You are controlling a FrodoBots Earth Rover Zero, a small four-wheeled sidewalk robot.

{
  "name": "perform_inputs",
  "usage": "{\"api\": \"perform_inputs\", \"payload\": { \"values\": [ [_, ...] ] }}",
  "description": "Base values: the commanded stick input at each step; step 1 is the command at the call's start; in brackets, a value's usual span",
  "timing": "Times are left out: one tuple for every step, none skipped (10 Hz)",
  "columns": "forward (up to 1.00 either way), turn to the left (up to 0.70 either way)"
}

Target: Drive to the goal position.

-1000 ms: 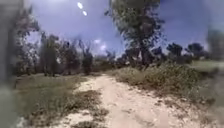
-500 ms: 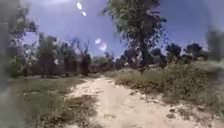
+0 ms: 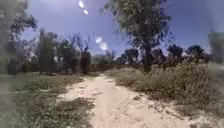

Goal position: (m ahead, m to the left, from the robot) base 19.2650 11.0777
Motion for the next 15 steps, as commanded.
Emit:
{"api": "perform_inputs", "payload": {
  "values": [
    [0.85, 0.34],
    [0.85, 0.29],
    [0.85, 0.23],
    [0.85, 0.04],
    [0.85, 0.00],
    [0.85, 0.00],
    [0.85, 0.00],
    [0.85, 0.00],
    [0.85, 0.00],
    [0.85, 0.00],
    [0.85, 0.00],
    [0.85, 0.00],
    [0.85, 0.00],
    [0.85, 0.00],
    [0.85, 0.00]
  ]
}}
